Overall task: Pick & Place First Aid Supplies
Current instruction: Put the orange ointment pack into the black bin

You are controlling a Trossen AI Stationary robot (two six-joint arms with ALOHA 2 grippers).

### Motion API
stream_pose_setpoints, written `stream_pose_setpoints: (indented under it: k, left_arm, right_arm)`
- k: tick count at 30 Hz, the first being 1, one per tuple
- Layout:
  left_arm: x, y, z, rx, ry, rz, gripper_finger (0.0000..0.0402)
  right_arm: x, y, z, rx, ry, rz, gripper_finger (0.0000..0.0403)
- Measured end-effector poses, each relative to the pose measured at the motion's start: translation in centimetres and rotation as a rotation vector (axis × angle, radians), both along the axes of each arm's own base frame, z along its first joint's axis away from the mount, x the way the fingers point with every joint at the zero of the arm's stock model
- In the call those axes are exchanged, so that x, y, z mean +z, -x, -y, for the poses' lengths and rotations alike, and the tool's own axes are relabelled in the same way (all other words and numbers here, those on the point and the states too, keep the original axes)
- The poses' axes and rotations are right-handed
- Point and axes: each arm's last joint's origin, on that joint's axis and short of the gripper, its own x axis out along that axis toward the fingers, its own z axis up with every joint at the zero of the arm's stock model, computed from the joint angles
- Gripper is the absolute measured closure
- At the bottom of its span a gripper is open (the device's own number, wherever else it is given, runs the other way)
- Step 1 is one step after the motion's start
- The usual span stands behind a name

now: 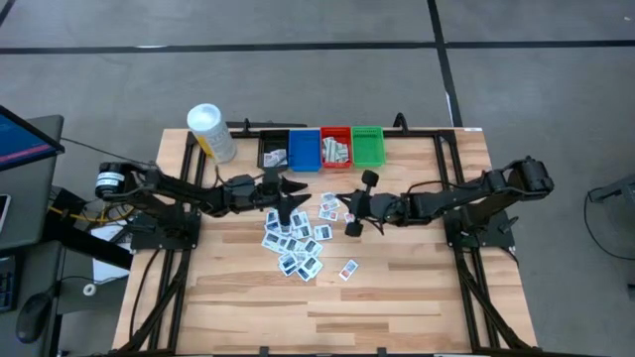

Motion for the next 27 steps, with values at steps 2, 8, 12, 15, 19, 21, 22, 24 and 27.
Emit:
stream_pose_setpoints:
  k: [2, 8, 12, 15, 19, 21, 22, 24, 27]
  left_arm:
    - [-0.3, -0.9, 0.0, -0.003, 0.001, -0.015, 0.0204]
    - [-0.3, -2.4, -0.1, -0.001, 0.001, -0.016, 0.0205]
    - [-0.1, -2.8, -0.1, -0.041, -0.005, -0.009, 0.0205]
    - [-0.4, -3.1, -0.1, -0.043, -0.003, -0.021, 0.021]
    - [-0.5, -3.3, -0.1, -0.043, -0.003, -0.025, 0.0218]
    - [-0.6, -3.3, -0.1, -0.043, -0.003, -0.029, 0.0221]
    - [-0.6, -3.3, -0.1, -0.043, -0.004, -0.028, 0.0222]
    - [-0.5, -3.3, -0.1, -0.044, -0.014, -0.025, 0.0225]
    - [-0.5, -3.3, -0.1, -0.045, -0.034, -0.025, 0.0233]
  right_arm:
    - [0.1, -0.5, -0.1, -0.019, 0.024, -0.002, 0.0403]
    - [0.4, -1.1, -0.2, -0.049, 0.045, 0.004, 0.0403]
    - [0.6, -1.2, -0.2, -0.043, 0.061, 0.013, 0.0403]
    - [1.1, -1.3, -0.2, -0.033, 0.081, 0.051, 0.0403]
    - [1.4, -1.4, 0.0, -0.036, 0.094, 0.072, 0.0403]
    - [1.4, -1.4, 0.0, -0.036, 0.093, 0.072, 0.0403]
    - [1.4, -1.4, 0.0, -0.036, 0.094, 0.07, 0.0403]
    - [1.4, -1.4, 0.0, -0.033, 0.093, 0.07, 0.0403]
    - [1.4, -1.4, 0.0, -0.028, 0.092, 0.068, 0.0403]
